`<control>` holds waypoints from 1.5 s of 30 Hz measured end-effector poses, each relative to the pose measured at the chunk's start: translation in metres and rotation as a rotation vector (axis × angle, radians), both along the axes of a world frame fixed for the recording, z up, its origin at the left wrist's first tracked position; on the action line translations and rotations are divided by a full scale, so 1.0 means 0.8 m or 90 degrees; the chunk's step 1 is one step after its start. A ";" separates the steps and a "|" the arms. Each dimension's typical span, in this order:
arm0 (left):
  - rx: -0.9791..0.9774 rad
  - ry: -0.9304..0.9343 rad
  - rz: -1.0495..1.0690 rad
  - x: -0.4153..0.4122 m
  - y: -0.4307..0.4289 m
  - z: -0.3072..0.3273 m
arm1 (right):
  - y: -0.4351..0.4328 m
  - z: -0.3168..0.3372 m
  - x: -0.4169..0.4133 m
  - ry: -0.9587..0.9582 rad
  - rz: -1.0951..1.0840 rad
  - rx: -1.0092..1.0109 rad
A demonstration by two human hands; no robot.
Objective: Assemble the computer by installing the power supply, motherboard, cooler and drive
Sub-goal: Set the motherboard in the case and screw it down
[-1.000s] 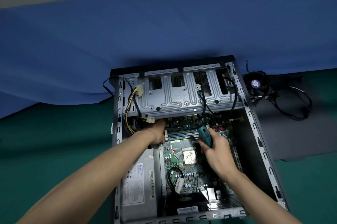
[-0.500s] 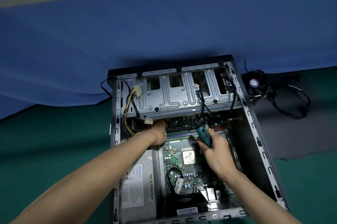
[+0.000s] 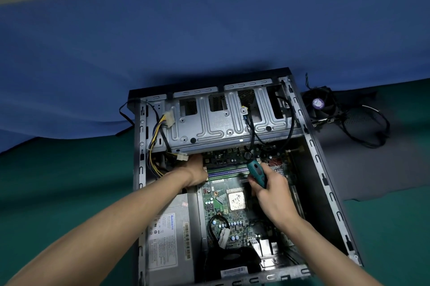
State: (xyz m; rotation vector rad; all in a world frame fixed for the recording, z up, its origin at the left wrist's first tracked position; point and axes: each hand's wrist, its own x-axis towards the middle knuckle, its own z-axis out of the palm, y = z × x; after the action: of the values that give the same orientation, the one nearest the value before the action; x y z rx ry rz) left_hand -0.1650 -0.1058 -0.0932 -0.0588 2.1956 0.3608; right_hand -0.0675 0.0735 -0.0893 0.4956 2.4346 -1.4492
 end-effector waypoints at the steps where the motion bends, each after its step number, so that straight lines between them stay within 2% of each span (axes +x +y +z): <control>1: -0.003 0.003 0.002 0.000 0.000 0.000 | 0.000 0.000 0.000 -0.002 -0.001 -0.003; 16: -0.030 0.013 -0.022 -0.002 -0.003 -0.005 | -0.004 0.005 0.002 0.043 -0.022 -0.012; 21: 0.004 -0.039 0.021 -0.003 -0.011 -0.004 | -0.014 0.024 0.003 0.160 -0.089 -0.034; 28: 0.030 -0.054 0.037 -0.002 -0.015 -0.004 | -0.029 0.054 0.002 0.316 -0.132 0.038; 34: 0.016 -0.041 0.008 -0.004 -0.026 -0.005 | -0.047 0.055 0.014 0.248 -0.119 -0.017; 38: 0.018 -0.018 -0.007 -0.003 -0.028 -0.006 | -0.058 0.050 0.019 0.199 -0.065 -0.119; 45: 0.017 -0.010 -0.016 -0.005 -0.025 -0.010 | -0.065 0.042 0.021 0.165 0.021 -0.086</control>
State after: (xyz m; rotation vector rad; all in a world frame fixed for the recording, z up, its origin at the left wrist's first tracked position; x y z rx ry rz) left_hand -0.1687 -0.1261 -0.1009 -0.0190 2.1732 0.3735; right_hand -0.0510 0.0213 -0.0560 0.2499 2.4966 -1.7453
